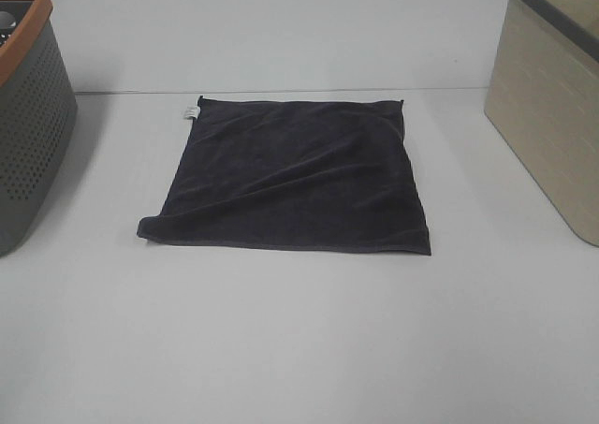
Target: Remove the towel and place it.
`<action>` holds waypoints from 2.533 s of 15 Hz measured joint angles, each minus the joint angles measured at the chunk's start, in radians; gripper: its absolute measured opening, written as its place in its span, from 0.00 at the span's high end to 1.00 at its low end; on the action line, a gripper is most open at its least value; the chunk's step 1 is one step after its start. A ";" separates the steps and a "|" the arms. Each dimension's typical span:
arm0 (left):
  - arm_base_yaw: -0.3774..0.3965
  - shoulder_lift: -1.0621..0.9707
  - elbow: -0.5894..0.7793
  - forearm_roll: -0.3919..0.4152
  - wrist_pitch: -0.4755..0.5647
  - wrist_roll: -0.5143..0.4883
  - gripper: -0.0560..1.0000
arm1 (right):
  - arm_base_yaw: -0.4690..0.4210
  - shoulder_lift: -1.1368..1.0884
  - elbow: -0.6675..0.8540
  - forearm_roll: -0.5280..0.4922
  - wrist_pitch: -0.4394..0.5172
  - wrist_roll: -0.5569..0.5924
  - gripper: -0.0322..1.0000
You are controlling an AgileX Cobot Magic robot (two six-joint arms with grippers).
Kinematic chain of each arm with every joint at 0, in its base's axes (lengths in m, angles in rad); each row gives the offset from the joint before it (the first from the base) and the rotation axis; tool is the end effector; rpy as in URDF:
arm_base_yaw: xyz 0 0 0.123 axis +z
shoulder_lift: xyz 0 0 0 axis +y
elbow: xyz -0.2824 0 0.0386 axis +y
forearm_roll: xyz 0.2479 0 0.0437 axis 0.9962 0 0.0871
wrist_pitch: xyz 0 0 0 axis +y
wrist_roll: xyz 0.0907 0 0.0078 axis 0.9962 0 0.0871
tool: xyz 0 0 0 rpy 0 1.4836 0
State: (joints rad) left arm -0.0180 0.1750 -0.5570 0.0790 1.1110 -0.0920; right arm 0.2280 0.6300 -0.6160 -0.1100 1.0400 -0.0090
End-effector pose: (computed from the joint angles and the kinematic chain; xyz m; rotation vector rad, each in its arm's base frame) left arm 0.0152 0.0062 0.2888 -0.0822 2.2082 0.0367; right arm 0.0941 0.0130 0.2863 -0.3319 2.5075 -0.0551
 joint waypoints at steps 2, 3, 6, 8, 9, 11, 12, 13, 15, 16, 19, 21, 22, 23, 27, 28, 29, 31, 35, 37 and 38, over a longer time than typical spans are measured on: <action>0.000 -0.063 0.010 -0.003 0.000 0.000 0.17 | 0.000 -0.086 0.038 0.015 0.000 -0.001 0.29; 0.000 -0.088 0.010 -0.003 0.000 0.000 0.17 | 0.000 -0.123 0.056 0.031 0.000 -0.001 0.29; 0.000 -0.117 0.010 -0.004 0.000 0.000 0.17 | 0.000 -0.229 0.109 0.066 0.005 -0.006 0.29; 0.000 -0.117 0.011 -0.005 0.000 0.000 0.17 | 0.000 -0.270 0.114 0.084 0.008 -0.017 0.29; 0.000 -0.117 0.019 -0.021 -0.013 -0.005 0.17 | 0.000 -0.326 0.114 0.110 0.008 -0.035 0.29; 0.000 -0.118 0.037 -0.041 -0.039 -0.005 0.17 | 0.000 -0.365 0.114 0.110 0.008 -0.049 0.29; 0.000 -0.118 0.038 -0.047 -0.045 -0.005 0.17 | 0.000 -0.388 0.114 0.110 0.008 -0.051 0.29; 0.000 -0.120 0.038 -0.048 -0.051 -0.005 0.17 | 0.000 -0.408 0.114 0.110 0.008 -0.051 0.29; 0.000 -0.120 0.038 -0.048 -0.052 -0.005 0.17 | 0.000 -0.458 0.114 0.110 0.008 -0.051 0.29; 0.000 -0.120 0.038 -0.048 -0.052 -0.005 0.17 | 0.000 -0.488 0.114 0.110 0.008 -0.051 0.29; 0.000 -0.120 0.038 -0.051 -0.052 -0.005 0.17 | 0.000 -0.607 0.114 0.110 0.009 -0.051 0.29; 0.000 -0.120 0.038 -0.052 -0.053 -0.005 0.17 | 0.000 -0.634 0.114 0.115 0.009 -0.052 0.29; 0.000 -0.120 0.038 -0.052 -0.053 -0.004 0.17 | 0.000 -0.634 0.114 0.115 0.010 -0.052 0.29; 0.000 -0.120 0.038 -0.055 -0.054 0.008 0.17 | 0.000 -0.634 0.114 0.115 0.010 -0.052 0.29; 0.000 -0.120 0.045 -0.065 -0.060 0.025 0.17 | 0.000 -0.634 0.114 0.115 0.010 -0.052 0.29; 0.000 -0.120 0.045 -0.065 -0.060 0.028 0.17 | 0.000 -0.634 0.114 0.115 0.010 -0.052 0.29; 0.000 -0.120 0.045 -0.065 -0.060 0.029 0.17 | 0.000 -0.634 0.114 0.115 0.010 -0.052 0.29; 0.000 -0.120 0.045 -0.065 -0.060 0.032 0.17 | 0.000 -0.634 0.114 0.115 0.010 -0.052 0.29; 0.000 -0.120 0.045 -0.065 -0.060 0.033 0.17 | 0.000 -0.634 0.114 0.115 0.010 -0.052 0.29; 0.000 -0.120 0.045 -0.065 -0.060 0.033 0.17 | 0.000 -0.634 0.114 0.115 0.010 -0.052 0.29; 0.000 -0.120 0.045 -0.065 -0.060 0.033 0.17 | 0.000 -0.634 0.114 0.115 0.010 -0.052 0.29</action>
State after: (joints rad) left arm -0.0180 0.0550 -0.5120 0.0140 1.0510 -0.0590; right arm 0.2280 -0.0040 -0.5020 0.0050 1.0500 -0.0610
